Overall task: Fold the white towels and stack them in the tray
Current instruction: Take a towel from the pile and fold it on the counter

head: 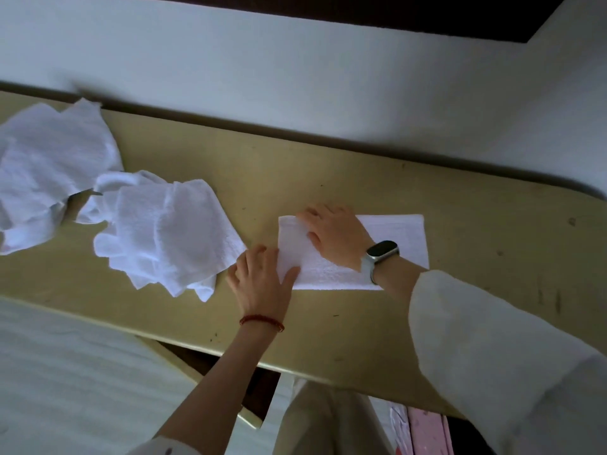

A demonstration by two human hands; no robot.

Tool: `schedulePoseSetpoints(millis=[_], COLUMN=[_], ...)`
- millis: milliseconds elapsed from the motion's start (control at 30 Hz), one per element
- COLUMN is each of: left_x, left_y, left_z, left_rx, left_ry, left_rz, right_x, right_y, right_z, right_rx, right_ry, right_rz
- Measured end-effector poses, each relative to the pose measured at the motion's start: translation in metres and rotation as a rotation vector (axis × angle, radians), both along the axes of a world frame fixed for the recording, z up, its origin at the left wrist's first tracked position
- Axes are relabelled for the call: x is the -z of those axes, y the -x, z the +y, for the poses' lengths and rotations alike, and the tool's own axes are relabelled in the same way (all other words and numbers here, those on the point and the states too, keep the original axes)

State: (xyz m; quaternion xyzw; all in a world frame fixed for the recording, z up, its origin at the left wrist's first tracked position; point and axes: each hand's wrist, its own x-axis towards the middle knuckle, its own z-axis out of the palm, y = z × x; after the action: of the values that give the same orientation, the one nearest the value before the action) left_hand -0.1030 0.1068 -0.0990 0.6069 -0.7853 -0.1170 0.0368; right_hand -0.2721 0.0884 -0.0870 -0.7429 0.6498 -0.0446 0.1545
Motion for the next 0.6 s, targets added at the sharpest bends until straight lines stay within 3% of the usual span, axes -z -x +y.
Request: schedulePoseSetpoints(millis=[67, 200, 367, 600], left_x=[-0.002, -0.005, -0.009, -0.004], left_y=[-0.002, -0.011, -0.008, -0.01], left_z=[-0.003, -0.027, -0.047, -0.037], left_rx=[-0.023, -0.051, -0.008, -0.027], left_ry=[-0.023, -0.009, 0.062, 0.072], left_rz=[-0.026, 0.006, -0.127, -0.13], right_x=[-0.004, -0.005, 0.003, -0.012], right_y=[-0.007, -0.012, -0.016, -0.024], right_z=[-0.021, -0.037, -0.039, -0.077], right_rx=[0.033, 0.202, 0.313, 0.311], right_ry=[-0.093, -0.213, -0.28, -0.429], right_rz=[0.05, -0.036, -0.068, -0.318])
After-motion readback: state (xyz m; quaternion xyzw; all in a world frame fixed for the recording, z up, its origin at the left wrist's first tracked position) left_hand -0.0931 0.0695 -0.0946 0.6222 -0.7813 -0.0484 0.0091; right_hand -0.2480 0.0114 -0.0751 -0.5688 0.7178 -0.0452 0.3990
